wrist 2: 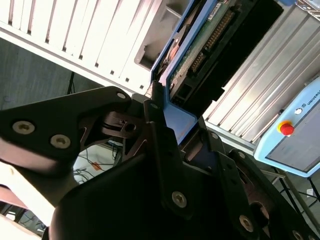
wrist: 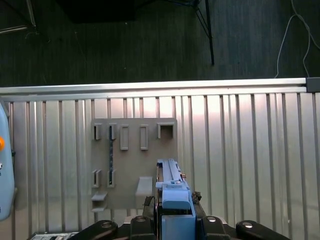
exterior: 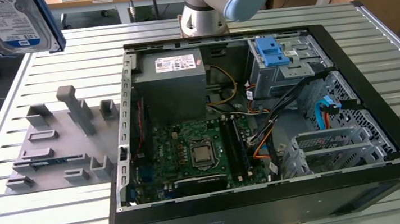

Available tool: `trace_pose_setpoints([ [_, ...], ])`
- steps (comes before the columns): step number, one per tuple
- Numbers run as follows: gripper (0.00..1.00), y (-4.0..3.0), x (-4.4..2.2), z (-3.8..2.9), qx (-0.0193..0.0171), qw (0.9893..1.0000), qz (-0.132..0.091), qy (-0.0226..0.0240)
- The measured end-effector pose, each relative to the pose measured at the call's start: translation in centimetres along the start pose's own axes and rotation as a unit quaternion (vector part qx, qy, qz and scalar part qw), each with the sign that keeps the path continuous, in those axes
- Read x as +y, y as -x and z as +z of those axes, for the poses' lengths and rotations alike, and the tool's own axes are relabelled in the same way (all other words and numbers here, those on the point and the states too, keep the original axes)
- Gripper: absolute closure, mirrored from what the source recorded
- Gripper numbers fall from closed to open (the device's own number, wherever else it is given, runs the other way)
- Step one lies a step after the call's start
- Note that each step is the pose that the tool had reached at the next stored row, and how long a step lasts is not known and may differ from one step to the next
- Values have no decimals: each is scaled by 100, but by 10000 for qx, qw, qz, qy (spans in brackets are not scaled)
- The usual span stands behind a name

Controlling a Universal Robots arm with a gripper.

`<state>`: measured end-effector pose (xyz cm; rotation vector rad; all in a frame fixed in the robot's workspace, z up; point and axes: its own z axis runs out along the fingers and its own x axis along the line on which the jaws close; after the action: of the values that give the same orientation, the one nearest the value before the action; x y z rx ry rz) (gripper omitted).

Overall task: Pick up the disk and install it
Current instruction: 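Pick up the disk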

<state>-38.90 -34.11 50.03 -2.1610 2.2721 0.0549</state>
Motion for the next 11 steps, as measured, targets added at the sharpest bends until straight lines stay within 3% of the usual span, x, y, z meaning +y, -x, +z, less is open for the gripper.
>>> trace_pose_setpoints([
  [11,63,-70,-5,4,2,10000,1,0],
])
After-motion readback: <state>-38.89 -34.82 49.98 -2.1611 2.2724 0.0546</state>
